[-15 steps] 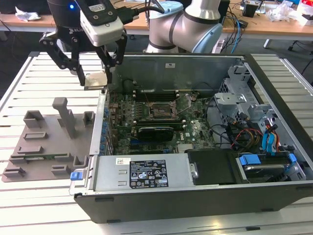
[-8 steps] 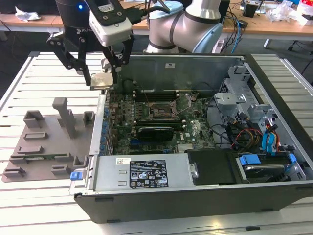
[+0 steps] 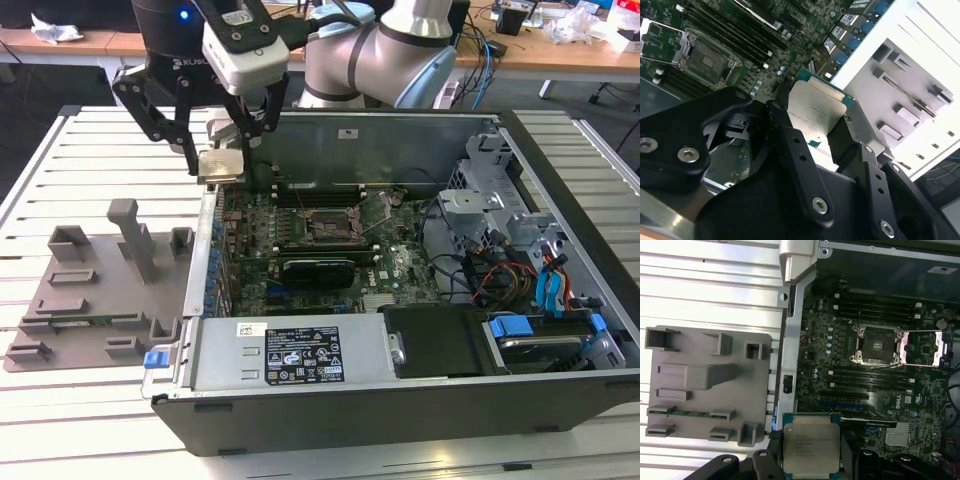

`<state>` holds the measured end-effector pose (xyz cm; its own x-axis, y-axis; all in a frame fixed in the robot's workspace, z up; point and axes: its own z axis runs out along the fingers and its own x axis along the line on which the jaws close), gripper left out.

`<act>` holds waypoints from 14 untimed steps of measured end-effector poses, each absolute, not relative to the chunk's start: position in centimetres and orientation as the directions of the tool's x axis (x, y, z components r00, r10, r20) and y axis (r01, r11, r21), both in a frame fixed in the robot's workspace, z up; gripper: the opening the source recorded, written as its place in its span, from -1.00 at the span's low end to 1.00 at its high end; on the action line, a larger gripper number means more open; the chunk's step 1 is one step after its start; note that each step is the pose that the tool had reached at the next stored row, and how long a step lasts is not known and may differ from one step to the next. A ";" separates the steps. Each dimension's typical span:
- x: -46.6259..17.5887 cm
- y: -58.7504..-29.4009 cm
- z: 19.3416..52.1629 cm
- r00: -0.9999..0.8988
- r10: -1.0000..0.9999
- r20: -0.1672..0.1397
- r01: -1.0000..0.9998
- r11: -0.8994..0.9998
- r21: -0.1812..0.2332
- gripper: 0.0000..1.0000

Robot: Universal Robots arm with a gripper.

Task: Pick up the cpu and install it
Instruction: 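Pick up the cpu and move it towards the insertion slot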

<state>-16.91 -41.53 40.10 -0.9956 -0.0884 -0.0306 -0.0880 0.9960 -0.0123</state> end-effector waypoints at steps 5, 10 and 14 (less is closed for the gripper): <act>-15.6 -41.5 40.1 -0.996 -0.089 -0.031 -0.088 0.996 -0.013 0.11; -14.2 -41.5 40.0 -0.996 -0.088 -0.031 -0.088 0.996 -0.013 0.11; -13.0 -41.5 40.0 -0.996 -0.088 -0.030 -0.088 0.996 -0.013 0.11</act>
